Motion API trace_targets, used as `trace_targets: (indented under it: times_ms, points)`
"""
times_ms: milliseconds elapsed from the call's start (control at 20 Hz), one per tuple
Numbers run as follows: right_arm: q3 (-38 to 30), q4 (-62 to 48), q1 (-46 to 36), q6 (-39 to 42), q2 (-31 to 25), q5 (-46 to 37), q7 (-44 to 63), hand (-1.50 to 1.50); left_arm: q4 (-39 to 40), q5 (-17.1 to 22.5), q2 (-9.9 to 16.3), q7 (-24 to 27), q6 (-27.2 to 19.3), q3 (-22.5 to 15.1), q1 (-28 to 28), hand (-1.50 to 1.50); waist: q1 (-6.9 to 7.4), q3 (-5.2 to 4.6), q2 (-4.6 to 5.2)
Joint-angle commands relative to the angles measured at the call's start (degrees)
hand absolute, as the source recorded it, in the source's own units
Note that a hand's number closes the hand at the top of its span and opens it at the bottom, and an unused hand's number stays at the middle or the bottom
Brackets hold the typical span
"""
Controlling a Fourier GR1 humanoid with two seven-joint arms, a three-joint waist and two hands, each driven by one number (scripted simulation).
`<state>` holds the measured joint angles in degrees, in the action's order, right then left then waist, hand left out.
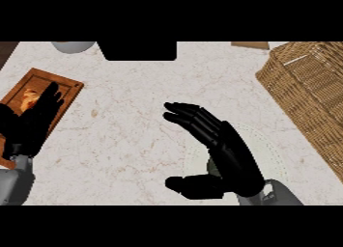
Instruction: Pick the squash from the placemat and place it in the basket
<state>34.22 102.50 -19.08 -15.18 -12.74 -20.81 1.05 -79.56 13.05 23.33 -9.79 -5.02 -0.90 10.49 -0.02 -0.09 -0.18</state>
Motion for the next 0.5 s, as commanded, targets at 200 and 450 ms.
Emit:
trace_targets:
  times_ms: [200, 450]
  points:
    - [1.39, 5.15, -8.59, 13.3, -4.89, -11.84, 34.21, -1.5, 0.48, 0.51, 0.35, -1.01, 0.54, 0.85, -0.58, 0.0, -1.69, -0.29, -0.94]
    - [-3.56, 6.87, -16.94, 25.64, -10.5, -16.03, 50.55, -1.5, 1.34, 0.83, 0.58, 0.03, 1.08, 1.67, -1.18, 0.0, -1.92, -0.31, -1.0]
